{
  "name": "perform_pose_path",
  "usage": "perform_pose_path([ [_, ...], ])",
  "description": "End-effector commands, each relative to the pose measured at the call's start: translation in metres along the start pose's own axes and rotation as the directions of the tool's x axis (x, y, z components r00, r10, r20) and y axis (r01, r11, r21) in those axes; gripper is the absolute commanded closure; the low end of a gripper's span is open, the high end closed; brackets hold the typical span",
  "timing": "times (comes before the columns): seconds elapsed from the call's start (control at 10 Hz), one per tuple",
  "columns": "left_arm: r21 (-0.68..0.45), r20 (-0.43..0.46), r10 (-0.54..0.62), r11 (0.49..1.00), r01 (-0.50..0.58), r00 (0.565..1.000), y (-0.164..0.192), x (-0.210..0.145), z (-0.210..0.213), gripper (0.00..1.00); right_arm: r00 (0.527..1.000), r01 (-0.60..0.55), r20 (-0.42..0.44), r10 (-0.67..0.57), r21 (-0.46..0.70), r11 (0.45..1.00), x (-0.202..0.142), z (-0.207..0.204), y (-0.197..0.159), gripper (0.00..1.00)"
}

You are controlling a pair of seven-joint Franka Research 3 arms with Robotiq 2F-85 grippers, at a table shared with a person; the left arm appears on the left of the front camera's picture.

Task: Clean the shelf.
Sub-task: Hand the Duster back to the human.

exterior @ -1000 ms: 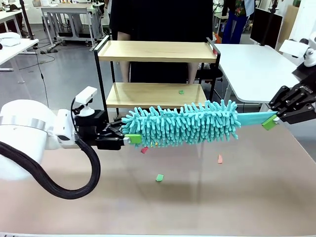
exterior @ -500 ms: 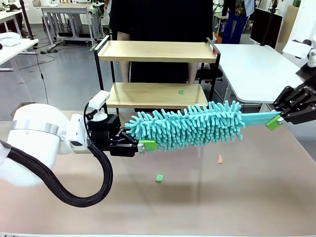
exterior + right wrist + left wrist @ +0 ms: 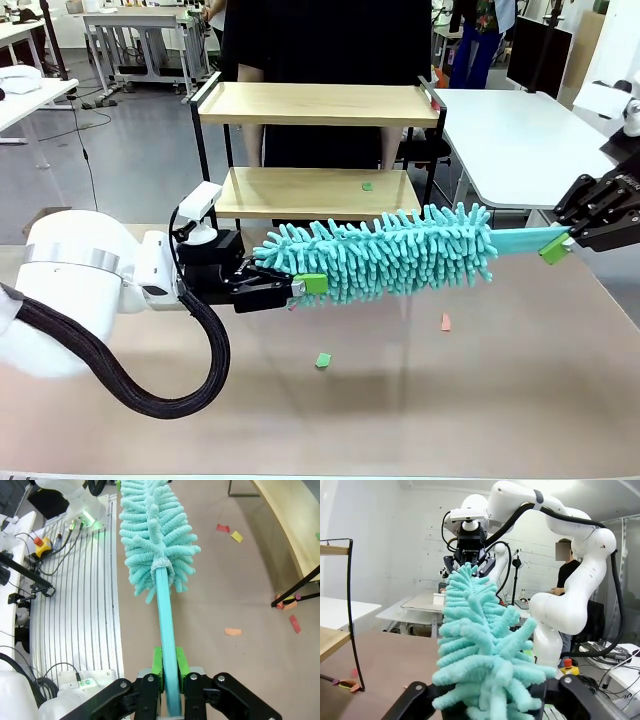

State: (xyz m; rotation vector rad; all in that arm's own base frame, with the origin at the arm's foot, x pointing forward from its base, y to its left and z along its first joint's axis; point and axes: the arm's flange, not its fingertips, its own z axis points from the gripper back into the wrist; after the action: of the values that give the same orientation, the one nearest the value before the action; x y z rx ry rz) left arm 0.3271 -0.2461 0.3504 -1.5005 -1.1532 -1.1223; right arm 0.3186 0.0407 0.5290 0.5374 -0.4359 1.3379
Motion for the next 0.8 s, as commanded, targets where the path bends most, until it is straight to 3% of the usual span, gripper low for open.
perform_pose_path([
  [0.0,0.008,0.042,-0.026,1.0,0.026,0.999,-0.0876,-0.0038,0.0167,0.83,0.999,-0.026,0.018,0.026,0.012,1.0,0.0057,-0.0044,0.0023,0.87],
  [0.2,0.002,0.045,-0.029,1.0,0.029,0.999,-0.087,-0.0003,0.0188,1.0,0.999,-0.026,0.018,0.026,0.012,1.0,0.0057,-0.0044,0.0023,0.87],
  [0.7,-0.014,0.062,-0.034,0.999,0.035,0.997,-0.0886,0.0054,0.023,1.0,0.999,-0.026,0.018,0.026,0.012,1.0,0.0057,-0.0044,0.0023,0.87],
])
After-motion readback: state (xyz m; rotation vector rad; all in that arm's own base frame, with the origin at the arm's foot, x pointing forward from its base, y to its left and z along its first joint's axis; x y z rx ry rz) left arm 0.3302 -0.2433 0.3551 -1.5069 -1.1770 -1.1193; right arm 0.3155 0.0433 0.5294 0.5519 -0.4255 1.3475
